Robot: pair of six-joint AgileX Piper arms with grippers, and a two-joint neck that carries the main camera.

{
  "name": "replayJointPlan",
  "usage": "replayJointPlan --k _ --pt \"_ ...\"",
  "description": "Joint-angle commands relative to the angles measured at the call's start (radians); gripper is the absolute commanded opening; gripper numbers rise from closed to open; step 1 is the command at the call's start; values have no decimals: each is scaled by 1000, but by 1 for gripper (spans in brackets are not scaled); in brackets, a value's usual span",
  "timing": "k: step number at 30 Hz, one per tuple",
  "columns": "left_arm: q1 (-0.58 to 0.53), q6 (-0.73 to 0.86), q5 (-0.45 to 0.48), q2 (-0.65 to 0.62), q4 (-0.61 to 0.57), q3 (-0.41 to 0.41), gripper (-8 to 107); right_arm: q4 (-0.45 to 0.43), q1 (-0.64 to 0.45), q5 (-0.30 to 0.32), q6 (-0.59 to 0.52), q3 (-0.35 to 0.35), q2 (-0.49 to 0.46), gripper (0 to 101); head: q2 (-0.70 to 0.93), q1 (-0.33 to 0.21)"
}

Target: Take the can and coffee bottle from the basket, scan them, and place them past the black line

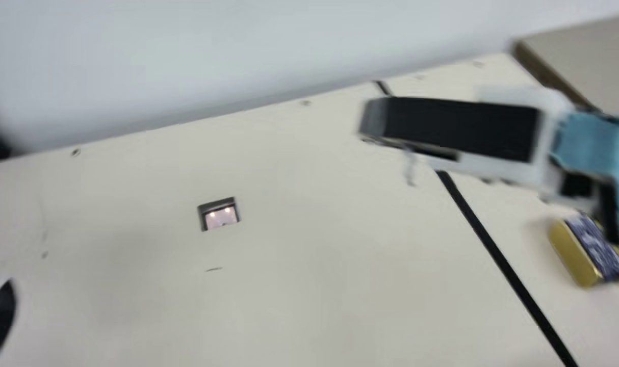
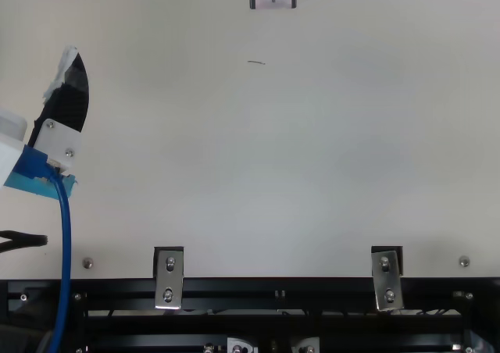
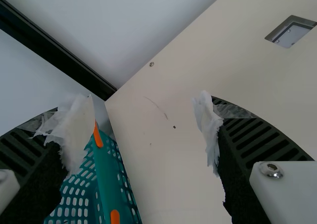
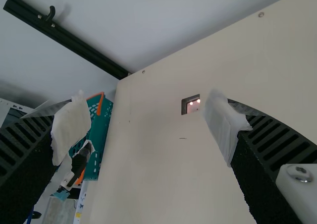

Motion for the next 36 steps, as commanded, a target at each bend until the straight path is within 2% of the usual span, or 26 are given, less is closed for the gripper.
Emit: replayJointPlan --k 1,9,19,29,30,36 --pt "0 0 0 0 0 0 90 0 0 0 0 0 0 101 86 -40" --pt "0 0 0 0 0 0 90 0 0 0 0 0 0 101 475 -159" --pt "0 0 0 0 0 0 90 0 0 0 0 0 0 101 796 -196" --pt "0 0 0 0 0 0 90 0 0 0 0 0 0 101 814 -197" --pt "-10 -44 -1 0 40 -1 90 0 0 0 0 0 0 101 814 -197" --pt "51 -131 -8 69 61 -68 90 0 0 0 0 0 0 101 814 -197"
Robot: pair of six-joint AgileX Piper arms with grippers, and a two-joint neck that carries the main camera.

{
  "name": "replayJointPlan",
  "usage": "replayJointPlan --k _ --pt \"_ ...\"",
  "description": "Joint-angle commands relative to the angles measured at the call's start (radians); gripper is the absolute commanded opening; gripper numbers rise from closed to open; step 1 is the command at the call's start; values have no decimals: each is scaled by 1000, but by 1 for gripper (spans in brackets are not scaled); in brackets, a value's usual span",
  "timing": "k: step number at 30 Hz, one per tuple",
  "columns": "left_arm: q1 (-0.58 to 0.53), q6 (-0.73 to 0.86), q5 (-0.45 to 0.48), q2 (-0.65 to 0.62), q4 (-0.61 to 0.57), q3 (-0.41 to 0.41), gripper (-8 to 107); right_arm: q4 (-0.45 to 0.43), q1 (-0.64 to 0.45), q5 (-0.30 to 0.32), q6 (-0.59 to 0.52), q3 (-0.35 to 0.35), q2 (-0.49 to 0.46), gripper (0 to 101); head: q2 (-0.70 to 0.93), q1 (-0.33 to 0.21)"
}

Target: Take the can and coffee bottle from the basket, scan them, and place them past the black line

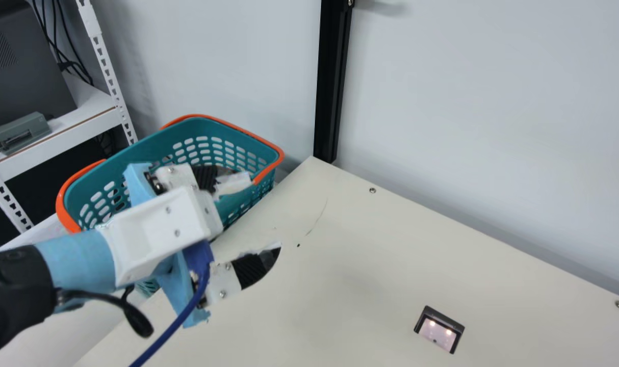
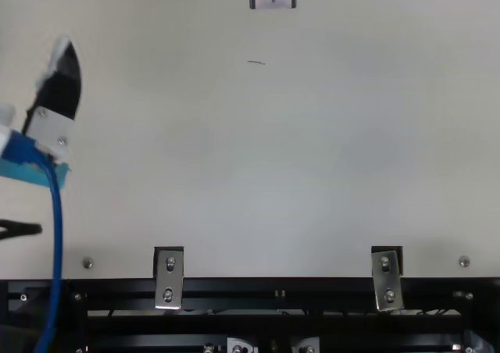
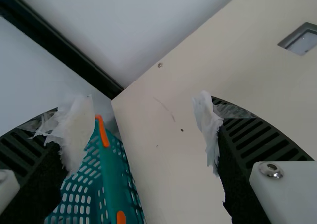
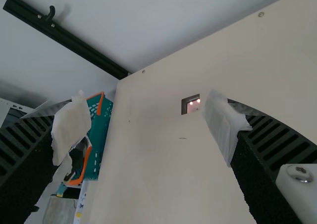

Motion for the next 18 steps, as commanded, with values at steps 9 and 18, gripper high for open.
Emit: replayJointPlan --k 9,18 --pt "215 -138 59 212 -35 -214 90 0 0 0 0 0 0 101 11 -18" --pt "449 88 218 479 -222 -475 90 0 0 0 0 0 0 101 11 -18"
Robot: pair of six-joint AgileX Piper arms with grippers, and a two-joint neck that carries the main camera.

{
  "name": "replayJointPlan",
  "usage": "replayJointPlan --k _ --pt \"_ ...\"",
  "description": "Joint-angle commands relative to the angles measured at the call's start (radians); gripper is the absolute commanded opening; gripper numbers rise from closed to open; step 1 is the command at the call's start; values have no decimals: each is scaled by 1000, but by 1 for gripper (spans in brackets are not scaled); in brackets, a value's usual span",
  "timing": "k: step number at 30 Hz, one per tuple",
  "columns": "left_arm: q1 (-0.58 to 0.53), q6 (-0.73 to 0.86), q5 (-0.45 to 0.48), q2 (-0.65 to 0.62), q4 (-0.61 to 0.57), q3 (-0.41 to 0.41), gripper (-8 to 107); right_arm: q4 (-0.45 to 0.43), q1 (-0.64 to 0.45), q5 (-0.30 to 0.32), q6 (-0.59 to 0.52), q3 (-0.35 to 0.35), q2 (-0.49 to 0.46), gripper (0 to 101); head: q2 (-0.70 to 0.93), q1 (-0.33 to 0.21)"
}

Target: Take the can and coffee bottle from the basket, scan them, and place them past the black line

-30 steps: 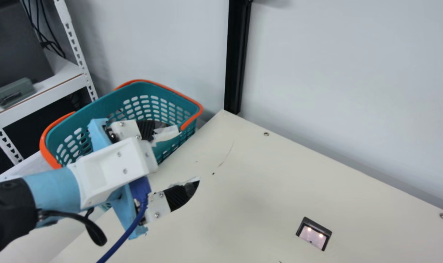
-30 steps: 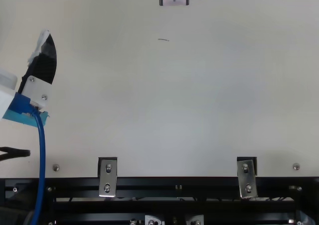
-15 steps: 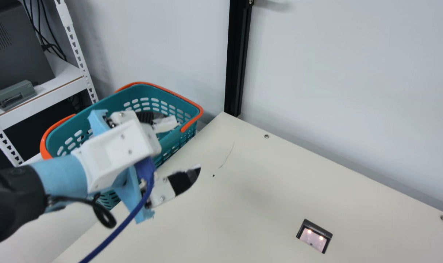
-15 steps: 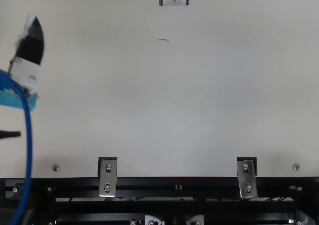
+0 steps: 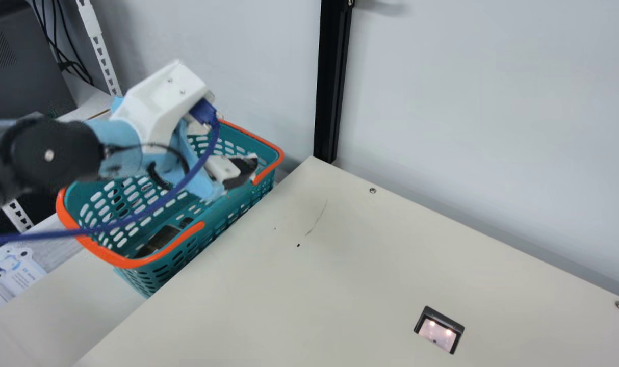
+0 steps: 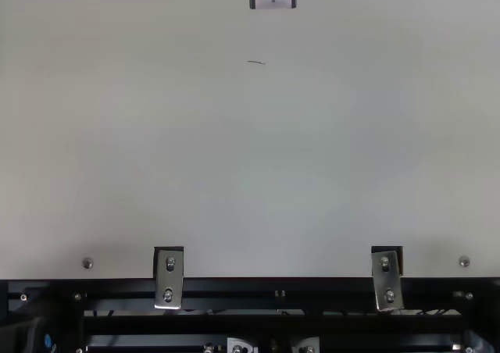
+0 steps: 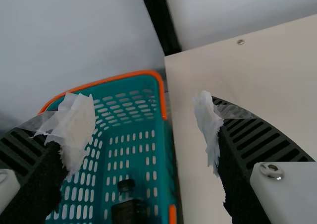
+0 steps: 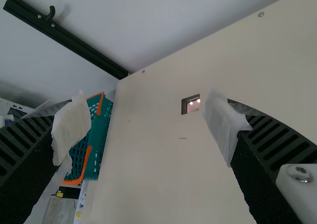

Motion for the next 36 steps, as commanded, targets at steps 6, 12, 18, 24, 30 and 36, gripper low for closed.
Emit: replayJointPlan --k 6,12,18,24,30,36 --pt "226 236 175 294 -86 -276 90 0 0 0 0 0 0 101 11 -18" --pt "272 251 296 475 -3 -430 90 0 0 0 0 0 0 101 11 -18" --pt "274 199 376 618 65 -526 90 0 0 0 0 0 0 101 11 -18" --pt "283 126 399 741 117 -572 90 0 0 0 0 0 0 101 11 -18" --pt "291 73 396 841 146 -576 90 0 0 0 0 0 0 101 11 -18" --pt "297 24 375 911 188 -553 90 0 0 0 0 0 0 101 11 -18"
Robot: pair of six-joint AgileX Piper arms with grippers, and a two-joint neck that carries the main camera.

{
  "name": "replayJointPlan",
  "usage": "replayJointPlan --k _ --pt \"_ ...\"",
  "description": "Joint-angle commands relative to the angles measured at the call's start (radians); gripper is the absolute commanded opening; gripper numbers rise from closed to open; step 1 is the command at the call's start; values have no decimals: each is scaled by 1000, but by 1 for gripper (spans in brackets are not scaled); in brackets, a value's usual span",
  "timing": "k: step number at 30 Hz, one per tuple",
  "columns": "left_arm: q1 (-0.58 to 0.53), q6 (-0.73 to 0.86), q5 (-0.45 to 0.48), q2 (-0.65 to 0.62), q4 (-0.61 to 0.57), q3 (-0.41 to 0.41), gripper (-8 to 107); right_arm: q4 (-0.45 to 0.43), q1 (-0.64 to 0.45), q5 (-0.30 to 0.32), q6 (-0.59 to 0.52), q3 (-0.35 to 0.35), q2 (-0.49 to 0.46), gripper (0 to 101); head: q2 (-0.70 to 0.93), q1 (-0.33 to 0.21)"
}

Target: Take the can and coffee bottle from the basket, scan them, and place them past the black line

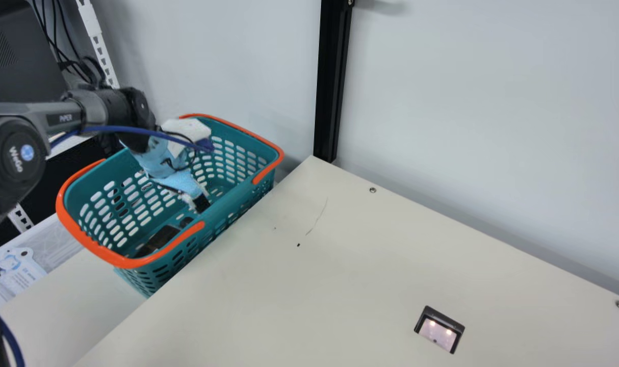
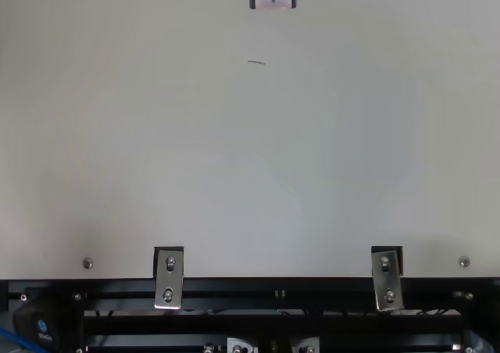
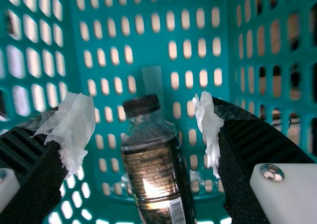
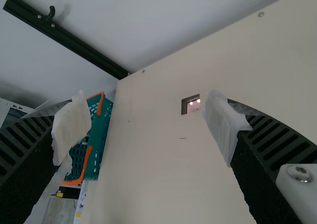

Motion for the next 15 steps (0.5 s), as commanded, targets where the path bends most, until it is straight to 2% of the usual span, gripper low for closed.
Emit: replayJointPlan --k 1,9,15 --pt "1 -16 -6 21 18 9 90 0 0 0 0 0 0 101 11 -18" --pt "11 -74 -39 74 81 33 90 0 0 0 0 0 0 101 11 -18" --pt "18 -94 -47 93 86 37 90 0 0 0 0 0 0 101 11 -18"
